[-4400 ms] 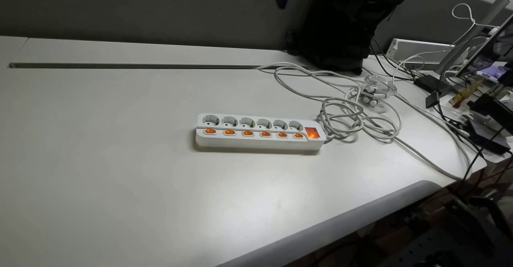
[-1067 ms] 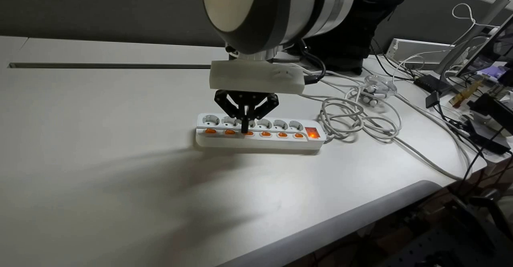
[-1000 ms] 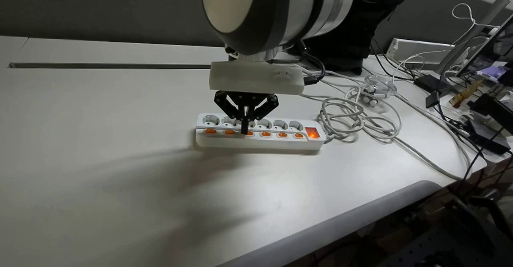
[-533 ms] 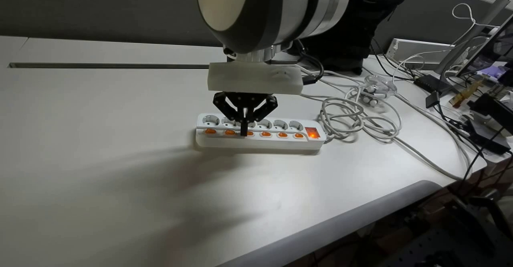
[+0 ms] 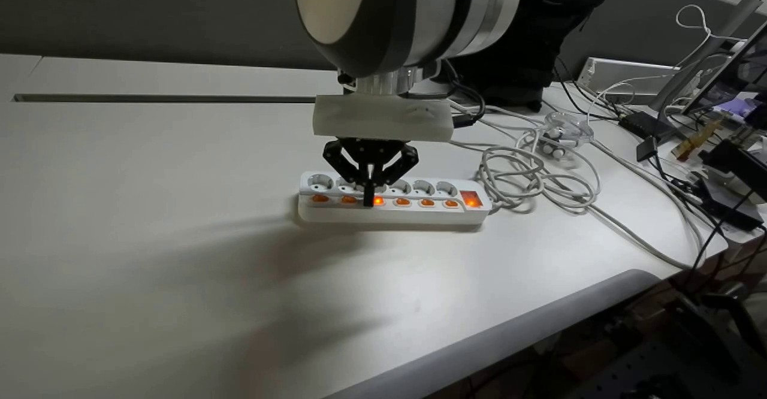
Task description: Turn on the third switch from the left
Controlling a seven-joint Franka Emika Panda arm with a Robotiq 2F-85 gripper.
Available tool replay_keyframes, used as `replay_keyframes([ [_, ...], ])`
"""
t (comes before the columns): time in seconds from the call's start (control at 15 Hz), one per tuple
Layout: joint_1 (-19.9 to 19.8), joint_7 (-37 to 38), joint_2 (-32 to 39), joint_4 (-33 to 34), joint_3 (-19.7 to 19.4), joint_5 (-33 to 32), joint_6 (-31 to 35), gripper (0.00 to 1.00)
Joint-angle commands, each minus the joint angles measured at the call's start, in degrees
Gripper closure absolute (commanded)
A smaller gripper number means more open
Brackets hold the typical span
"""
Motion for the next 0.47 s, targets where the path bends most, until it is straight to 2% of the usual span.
replay_keyframes([
  [0.0, 0.4, 0.1, 3.4, 1.8, -1.7, 0.7, -0.7, 1.0],
  [0.13, 1.0, 1.7, 3.8, 1.9, -2.8, -0.1, -0.6, 1.0],
  [0.4, 0.7, 5.9, 5.1, 4.4, -3.2, 2.3, -8.4, 1.0],
])
